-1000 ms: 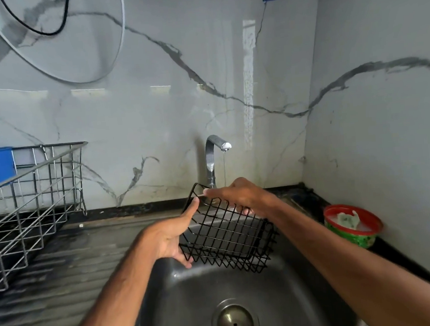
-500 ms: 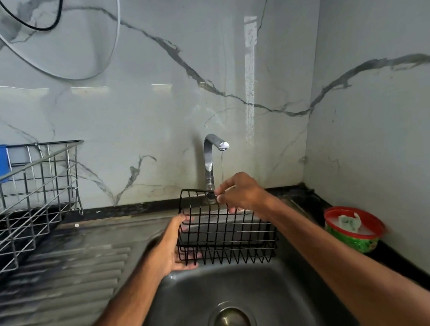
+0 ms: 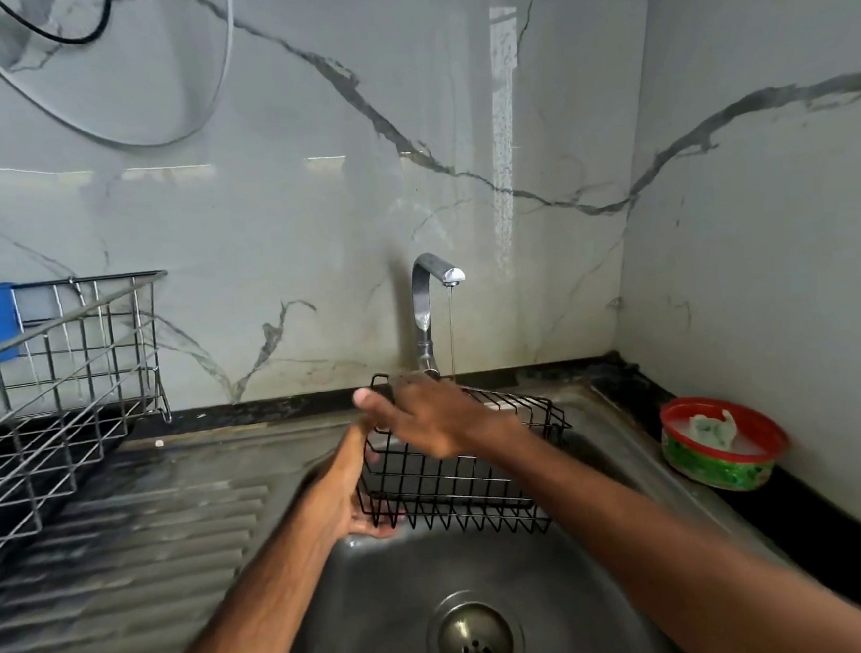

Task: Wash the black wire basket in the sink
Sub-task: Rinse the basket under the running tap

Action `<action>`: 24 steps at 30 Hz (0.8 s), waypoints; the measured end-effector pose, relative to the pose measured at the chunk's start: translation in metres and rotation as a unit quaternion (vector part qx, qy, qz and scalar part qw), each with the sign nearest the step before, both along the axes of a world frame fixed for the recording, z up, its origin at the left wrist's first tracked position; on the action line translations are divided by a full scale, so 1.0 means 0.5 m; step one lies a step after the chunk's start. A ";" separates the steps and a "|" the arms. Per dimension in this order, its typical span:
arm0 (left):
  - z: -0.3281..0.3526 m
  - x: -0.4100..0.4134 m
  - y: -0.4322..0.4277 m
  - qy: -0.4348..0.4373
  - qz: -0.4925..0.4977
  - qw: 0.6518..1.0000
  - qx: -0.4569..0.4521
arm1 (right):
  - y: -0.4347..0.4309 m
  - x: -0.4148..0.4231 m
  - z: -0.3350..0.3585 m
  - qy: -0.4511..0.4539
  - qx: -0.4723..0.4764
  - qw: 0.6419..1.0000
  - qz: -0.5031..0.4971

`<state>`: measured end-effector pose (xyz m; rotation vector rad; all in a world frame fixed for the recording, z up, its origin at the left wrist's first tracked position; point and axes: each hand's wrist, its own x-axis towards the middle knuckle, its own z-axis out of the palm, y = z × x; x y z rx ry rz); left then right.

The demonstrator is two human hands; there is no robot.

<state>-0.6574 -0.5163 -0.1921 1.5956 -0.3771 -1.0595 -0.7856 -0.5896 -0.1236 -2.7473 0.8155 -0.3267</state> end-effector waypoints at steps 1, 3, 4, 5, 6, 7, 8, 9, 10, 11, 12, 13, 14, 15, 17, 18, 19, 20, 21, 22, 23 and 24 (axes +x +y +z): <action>-0.002 0.004 0.000 0.002 -0.001 1.000 0.005 | 0.012 0.004 0.001 0.009 -0.016 1.000 0.009; 0.000 0.010 0.001 0.001 -0.014 1.000 0.010 | 0.020 -0.002 0.004 0.001 -0.021 0.999 0.031; 0.003 0.012 0.002 -0.001 -0.018 1.000 0.010 | 0.015 -0.012 0.005 -0.008 -0.015 0.999 0.043; 0.009 0.012 0.003 -0.005 -0.020 1.000 0.008 | 0.010 -0.026 0.007 -0.013 -0.007 0.999 0.051; 0.013 0.011 0.005 -0.010 -0.022 1.000 0.009 | -0.001 -0.043 0.008 -0.012 0.002 0.999 0.052; 0.017 0.011 0.007 -0.015 -0.023 1.000 0.009 | -0.012 -0.063 0.009 -0.004 0.008 0.999 0.042; 0.019 0.013 0.011 -0.014 -0.022 1.000 0.010 | -0.025 -0.087 0.008 0.006 0.017 0.999 0.028; 0.019 0.015 0.014 -0.009 -0.017 1.000 0.012 | -0.037 -0.112 0.006 0.012 0.032 0.999 0.014; 0.020 0.015 0.015 -0.008 -0.011 1.000 0.011 | -0.053 -0.138 0.001 0.012 0.055 0.998 0.001; 0.021 0.016 0.016 -0.014 -0.009 1.000 0.009 | -0.060 -0.162 0.000 0.013 0.081 0.997 -0.013; 0.022 0.016 0.017 -0.025 -0.009 1.000 0.008 | -0.072 -0.176 -0.004 0.018 0.103 0.994 -0.037; 0.023 0.012 0.015 -0.033 -0.013 0.999 0.007 | -0.079 -0.184 -0.007 0.029 0.109 0.992 -0.063; 0.024 0.009 0.013 -0.037 -0.017 0.999 0.009 | -0.082 -0.183 -0.008 0.039 0.103 0.990 -0.085; 0.025 0.005 0.013 -0.040 -0.020 0.999 0.013 | -0.077 -0.174 -0.007 0.041 0.092 0.990 -0.100; 0.025 0.000 0.011 -0.041 -0.022 0.999 0.022 | -0.053 -0.145 -0.002 0.011 0.078 0.994 -0.080; 0.023 0.001 0.011 -0.044 -0.018 0.999 0.023 | -0.033 -0.123 0.003 -0.011 0.085 0.995 -0.051; 0.021 0.003 0.011 -0.048 -0.016 0.998 0.023 | -0.009 -0.099 0.011 -0.032 0.092 0.995 -0.017; 0.019 0.006 0.009 -0.048 -0.013 0.999 0.022 | 0.009 -0.073 0.016 -0.045 0.085 0.995 0.015; 0.019 0.005 0.009 -0.048 -0.012 0.999 0.022 | 0.023 -0.049 0.021 -0.044 0.069 0.996 0.036; 0.019 0.003 0.011 -0.043 -0.009 0.999 0.024 | 0.030 -0.026 0.024 -0.034 0.051 0.997 0.046; 0.022 0.001 0.013 -0.039 -0.002 0.999 0.024 | 0.034 -0.009 0.028 -0.016 0.037 0.998 0.045; 0.025 0.002 0.016 -0.030 0.003 0.999 0.022 | 0.034 0.003 0.031 -0.005 0.029 0.999 0.043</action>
